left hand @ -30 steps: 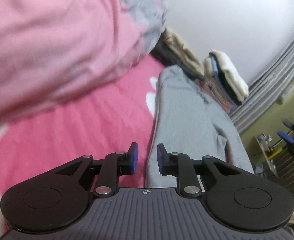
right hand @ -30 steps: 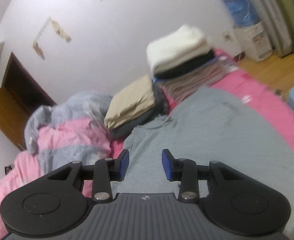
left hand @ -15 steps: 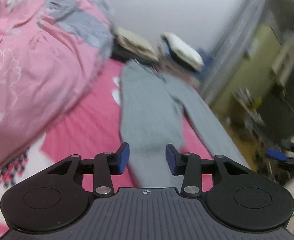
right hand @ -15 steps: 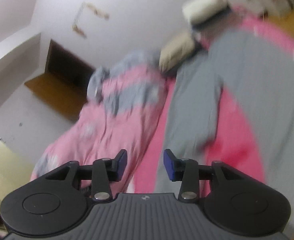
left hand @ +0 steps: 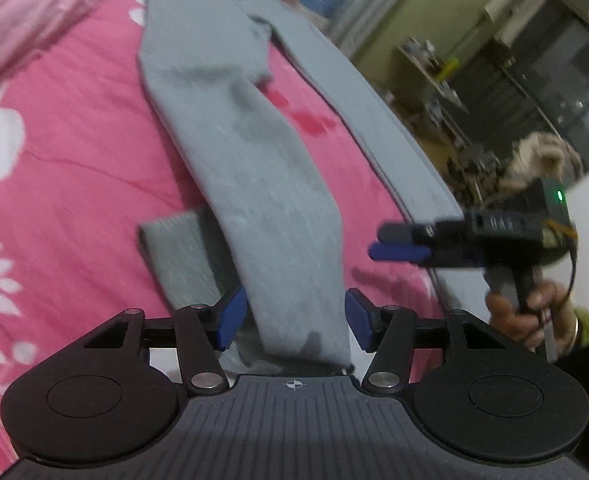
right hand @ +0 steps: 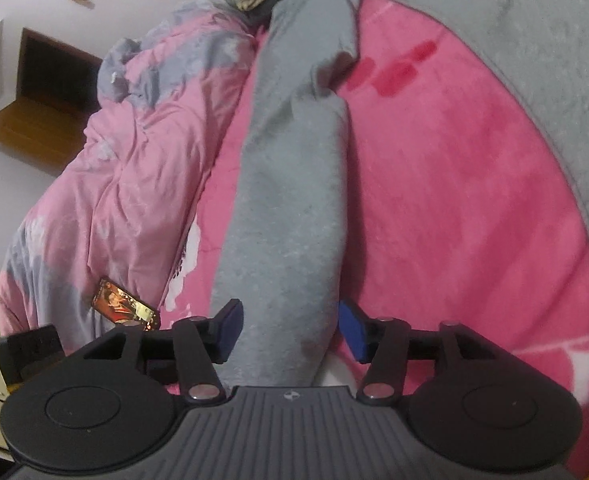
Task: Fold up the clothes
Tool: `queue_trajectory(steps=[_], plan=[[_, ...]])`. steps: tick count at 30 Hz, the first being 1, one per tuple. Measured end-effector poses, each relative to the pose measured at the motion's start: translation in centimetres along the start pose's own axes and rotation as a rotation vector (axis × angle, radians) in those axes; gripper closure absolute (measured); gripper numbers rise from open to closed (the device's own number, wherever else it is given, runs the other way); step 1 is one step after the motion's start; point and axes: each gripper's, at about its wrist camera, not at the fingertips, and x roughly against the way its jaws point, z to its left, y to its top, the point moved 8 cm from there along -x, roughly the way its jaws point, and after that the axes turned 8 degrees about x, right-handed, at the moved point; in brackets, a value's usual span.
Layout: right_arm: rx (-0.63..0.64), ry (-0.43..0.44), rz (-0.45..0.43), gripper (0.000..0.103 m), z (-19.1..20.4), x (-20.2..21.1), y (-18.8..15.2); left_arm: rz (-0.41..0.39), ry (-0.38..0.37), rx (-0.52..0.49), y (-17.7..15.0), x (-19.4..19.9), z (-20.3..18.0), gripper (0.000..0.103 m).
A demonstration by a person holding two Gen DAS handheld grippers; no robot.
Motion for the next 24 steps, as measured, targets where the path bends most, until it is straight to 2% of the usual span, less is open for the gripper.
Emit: queue_trajectory(steps=[6,13,18,19,22,24], plan=[[-0.037,0.004,0.037,0.042,-1.3,-1.2,-1.2,0.048,0.013,-0.049,-1.4,-2.3,-0.5,0.048],[-0.09,0.077,0.092,0.042,-1.1,-3.1,-1.9,0.048,-0.001,-0.096,-1.8,-3.3,-1.1,0.049],[-0.092,0.132,0.105,0.043,-0.2,-3.5,-2.5,0.015,-0.032,-0.073,-1.5,-3.1,-0.9,0.065],[-0.094,0.142,0.101,0.044,-0.1,-3.4,-2.4,0.009,-0.042,-0.066,-1.4,-3.1,-0.9,0.071],[-0.109,0.16,0.084,0.051,0.0,-3.3,-2.1,-0.014,-0.091,-0.016,-0.6,-2.6,-0.7,0.084],[-0.13,0.183,0.068,0.055,0.0,-3.2,-1.7,-0.033,-0.134,0.034,0.2,-2.1,-0.5,0.088]])
